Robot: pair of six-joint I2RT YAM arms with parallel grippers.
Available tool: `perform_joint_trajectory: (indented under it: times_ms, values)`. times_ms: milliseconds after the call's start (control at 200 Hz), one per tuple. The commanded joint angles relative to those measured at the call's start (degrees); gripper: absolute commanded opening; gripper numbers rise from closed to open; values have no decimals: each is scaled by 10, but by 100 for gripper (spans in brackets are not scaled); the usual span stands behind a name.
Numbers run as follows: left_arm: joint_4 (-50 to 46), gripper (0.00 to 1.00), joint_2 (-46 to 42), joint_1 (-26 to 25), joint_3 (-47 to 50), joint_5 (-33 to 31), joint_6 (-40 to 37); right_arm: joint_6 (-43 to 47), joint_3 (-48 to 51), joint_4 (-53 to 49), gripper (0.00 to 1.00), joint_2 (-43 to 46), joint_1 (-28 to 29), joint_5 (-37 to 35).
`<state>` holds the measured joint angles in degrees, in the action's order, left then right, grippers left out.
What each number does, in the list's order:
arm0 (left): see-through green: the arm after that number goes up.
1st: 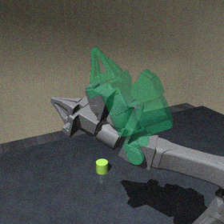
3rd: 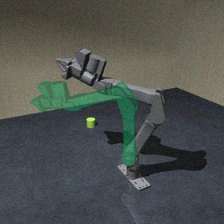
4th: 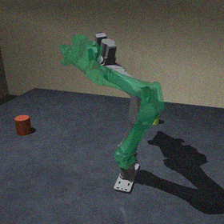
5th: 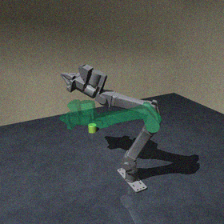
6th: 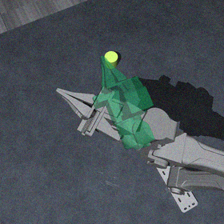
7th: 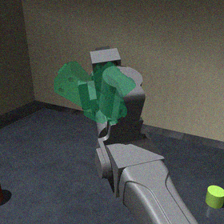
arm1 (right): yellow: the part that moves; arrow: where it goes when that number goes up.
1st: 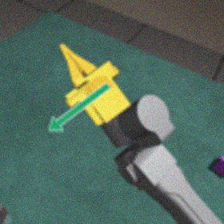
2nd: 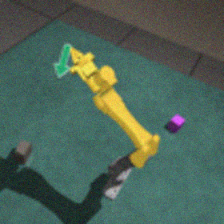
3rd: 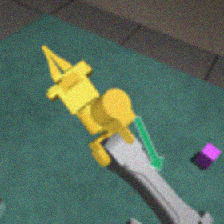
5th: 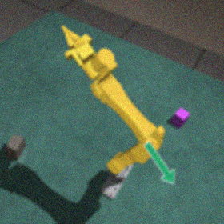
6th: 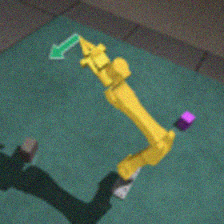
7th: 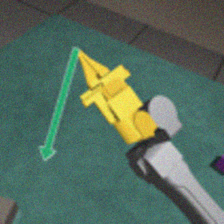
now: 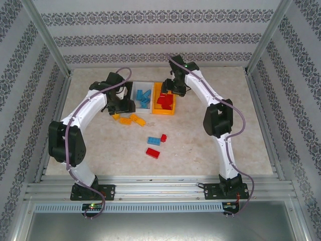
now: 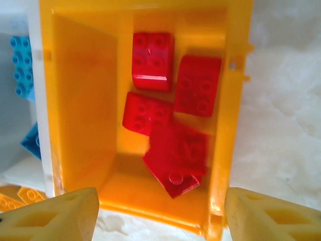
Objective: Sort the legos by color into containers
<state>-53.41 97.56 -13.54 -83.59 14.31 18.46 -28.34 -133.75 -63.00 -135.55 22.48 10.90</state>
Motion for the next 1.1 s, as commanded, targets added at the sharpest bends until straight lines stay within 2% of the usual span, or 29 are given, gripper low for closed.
perform_joint_trajectory:
  times_ms: [0,130,450,620,734,879,1094]
  values:
    - [5,72,-29,-6,27,-9,7,4,-45,-60,70,2,-1,-15]
    - [15,74,-36,-6,48,1,7,0,9,-54,70,37,3,-13]
    - [54,75,-31,-8,78,54,6,0,360,30,71,248,63,-26]
    - [71,76,-30,-8,84,73,22,31,487,62,71,310,97,4]
    - [84,76,-30,-8,90,75,49,74,512,67,72,315,124,15]
    - [78,76,-39,-8,102,81,104,100,494,46,71,277,149,24]
    - [22,76,-92,-9,122,59,137,39,478,50,70,223,154,31]
